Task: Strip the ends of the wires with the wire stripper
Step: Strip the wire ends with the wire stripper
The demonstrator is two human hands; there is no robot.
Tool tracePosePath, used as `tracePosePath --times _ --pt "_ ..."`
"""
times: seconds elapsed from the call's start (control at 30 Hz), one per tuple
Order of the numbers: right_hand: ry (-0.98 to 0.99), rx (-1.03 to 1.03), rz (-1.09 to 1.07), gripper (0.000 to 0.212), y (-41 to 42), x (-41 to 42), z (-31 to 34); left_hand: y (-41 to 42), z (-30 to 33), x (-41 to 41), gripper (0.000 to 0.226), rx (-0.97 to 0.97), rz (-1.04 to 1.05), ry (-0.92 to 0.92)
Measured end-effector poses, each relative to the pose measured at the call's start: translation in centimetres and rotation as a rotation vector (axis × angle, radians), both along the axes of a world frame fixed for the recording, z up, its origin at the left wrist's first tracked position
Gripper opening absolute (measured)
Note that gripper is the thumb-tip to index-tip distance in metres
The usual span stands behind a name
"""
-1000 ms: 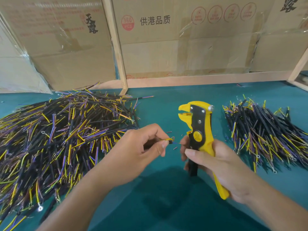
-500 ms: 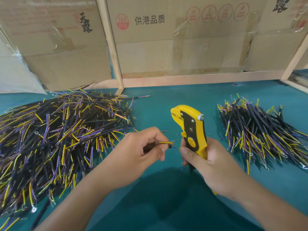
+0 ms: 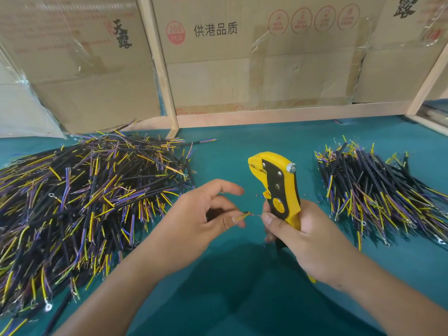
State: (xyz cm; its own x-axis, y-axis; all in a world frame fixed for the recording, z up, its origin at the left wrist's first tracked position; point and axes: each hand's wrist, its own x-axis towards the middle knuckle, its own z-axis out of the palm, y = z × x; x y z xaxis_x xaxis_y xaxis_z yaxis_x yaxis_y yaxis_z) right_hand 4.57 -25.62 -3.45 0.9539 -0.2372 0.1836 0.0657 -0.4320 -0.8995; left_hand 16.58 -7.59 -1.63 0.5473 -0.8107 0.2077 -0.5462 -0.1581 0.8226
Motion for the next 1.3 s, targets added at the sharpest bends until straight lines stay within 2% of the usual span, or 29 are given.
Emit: tracePosePath --times 0.17,0.3,0.5,0.67,0.77,0.9,0.97,1.1,1.3 --pt "0.028 0.086 0.016 0.013 0.1 0.1 -0.1 0.1 -0.3 0.2 0.022 -0.04 0.039 -0.091" --pt "0.056 0.164 0.035 0.016 0.2 0.1 0.0 -0.1 -0.2 0.1 0.016 -0.087 0.057 -0.281" --pt "0.093 0.405 0.052 0.023 0.1 0.1 -0.2 -0.7 -0.4 -0.3 0.008 -0.131 0.085 -0.519" --pt "0.117 0.638 0.059 0.011 -0.2 0.4 -0.5 -1.2 -0.7 -0.4 0.015 -0.165 0.094 -0.697" --pt "0.133 0.714 0.029 0.006 -1.0 0.8 -0.6 -0.9 -1.0 0.1 0.006 -0.169 0.142 -0.639" --pt "0.142 0.82 0.036 0.008 -1.6 1.0 -0.6 -1.0 -1.1 0.5 0.011 -0.163 0.275 -0.567" --pt "0.145 0.851 0.055 0.008 -1.6 1.1 -0.6 -1.0 -1.3 0.6 0.003 -0.136 0.314 -0.539" --pt "0.172 0.861 0.092 0.007 -1.4 1.0 -0.5 -1.2 -1.6 0.7 0.024 -0.052 0.335 -0.56" --pt "0.286 1.078 0.102 0.016 -1.0 1.0 -0.3 -2.5 -0.6 0.7 0.02 -0.16 0.329 -0.551"
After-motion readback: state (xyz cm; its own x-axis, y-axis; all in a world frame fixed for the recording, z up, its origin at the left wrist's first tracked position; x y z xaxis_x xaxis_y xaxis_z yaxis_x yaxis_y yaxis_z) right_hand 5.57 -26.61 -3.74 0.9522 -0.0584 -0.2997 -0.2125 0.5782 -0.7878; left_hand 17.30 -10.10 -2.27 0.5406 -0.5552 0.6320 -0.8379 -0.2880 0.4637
